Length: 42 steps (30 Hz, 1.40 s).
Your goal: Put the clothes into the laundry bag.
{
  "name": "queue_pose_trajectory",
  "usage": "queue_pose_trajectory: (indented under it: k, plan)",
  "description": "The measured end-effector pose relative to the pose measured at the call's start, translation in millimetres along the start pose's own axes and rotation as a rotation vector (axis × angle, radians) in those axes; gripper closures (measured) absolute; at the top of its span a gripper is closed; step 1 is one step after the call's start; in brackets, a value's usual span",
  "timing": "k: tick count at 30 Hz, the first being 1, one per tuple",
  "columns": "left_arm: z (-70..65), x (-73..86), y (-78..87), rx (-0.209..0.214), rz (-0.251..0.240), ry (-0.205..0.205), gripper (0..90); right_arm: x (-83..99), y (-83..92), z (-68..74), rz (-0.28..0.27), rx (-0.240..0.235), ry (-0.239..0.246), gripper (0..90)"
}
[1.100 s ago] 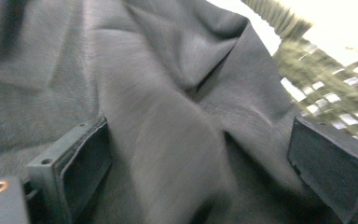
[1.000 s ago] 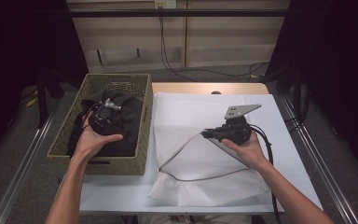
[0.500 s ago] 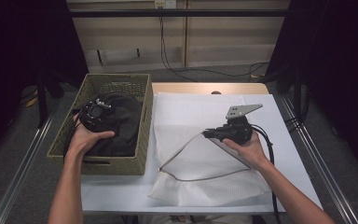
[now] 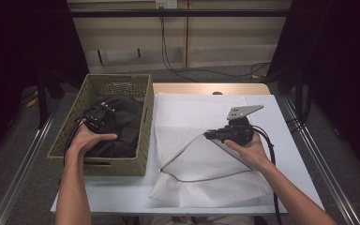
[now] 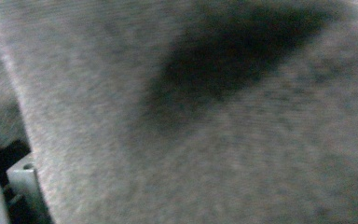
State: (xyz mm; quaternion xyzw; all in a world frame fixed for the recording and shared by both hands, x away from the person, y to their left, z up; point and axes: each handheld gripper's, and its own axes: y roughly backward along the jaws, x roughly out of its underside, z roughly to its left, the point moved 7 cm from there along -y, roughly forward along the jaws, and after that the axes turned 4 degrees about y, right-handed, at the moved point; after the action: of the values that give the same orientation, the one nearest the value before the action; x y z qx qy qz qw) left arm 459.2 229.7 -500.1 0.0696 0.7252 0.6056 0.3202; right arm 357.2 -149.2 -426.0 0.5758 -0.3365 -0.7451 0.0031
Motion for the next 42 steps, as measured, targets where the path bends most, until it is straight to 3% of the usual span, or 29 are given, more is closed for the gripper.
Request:
queue_pose_trajectory:
  k: [3,5,8,15,16,18,19,21,24,26,28,31,35,39,41,42]
  plan:
    - [-3.1,1.0,-0.7,0.036,0.009,0.005,0.0,-0.5,0.1,0.3,0.000,0.003,0.001,89.5]
    - [-2.0,1.0,-2.5,0.029,0.014,-0.015,0.0,-0.8,0.6,0.5,0.000,0.003,0.003,89.5]
    - [-0.6,2.6,-11.7,-0.031,0.011,-0.083,0.0,-1.0,0.2,-0.3,0.000,0.002,0.006,89.5]
    - [-0.4,4.2,-14.7,-0.075,0.010,-0.108,0.0,0.6,-3.1,1.3,0.006,-0.007,0.005,89.5]
    - [1.5,3.6,-13.1,-0.100,0.044,-0.146,0.8,0.6,-3.1,1.7,0.006,-0.009,0.003,89.4]
    - [1.2,2.2,-11.8,-0.121,0.074,-0.137,5.2,1.0,-3.0,2.0,0.002,-0.017,-0.001,89.4]
    - [3.5,0.6,-9.9,-0.145,0.093,-0.141,12.3,1.6,-2.8,2.1,0.002,-0.018,0.000,89.4]
    - [2.4,-0.1,-10.2,-0.149,0.119,-0.122,15.0,2.9,-2.1,2.0,0.006,-0.016,-0.003,89.4]
    - [3.7,-1.2,-8.3,-0.166,0.113,-0.109,21.4,4.1,-1.4,1.1,0.006,-0.014,-0.004,89.4]
    - [7.1,-2.3,-4.8,-0.176,0.109,-0.090,32.2,4.9,-1.6,0.5,0.009,-0.013,-0.006,89.4]
    - [6.6,-2.7,-4.7,-0.167,0.107,-0.078,36.1,5.0,-1.7,0.7,0.010,-0.008,-0.007,89.4]
    - [5.9,-4.5,-1.8,-0.179,0.113,-0.103,45.7,4.3,-1.0,1.1,0.007,-0.009,-0.004,89.4]
    - [6.0,-6.9,3.8,-0.177,0.093,-0.079,64.5,4.1,-0.7,1.3,0.011,-0.007,-0.006,89.4]
    - [5.7,-8.7,8.0,-0.199,0.059,-0.101,69.2,3.2,-0.5,0.6,0.010,0.001,-0.010,89.4]
    - [5.3,-10.8,13.3,-0.175,0.015,-0.061,71.5,3.0,-0.5,0.1,0.009,0.003,-0.011,89.5]
    - [7.7,-12.1,16.9,-0.184,-0.010,-0.062,72.6,3.1,-0.7,-0.3,0.008,0.002,-0.011,89.4]
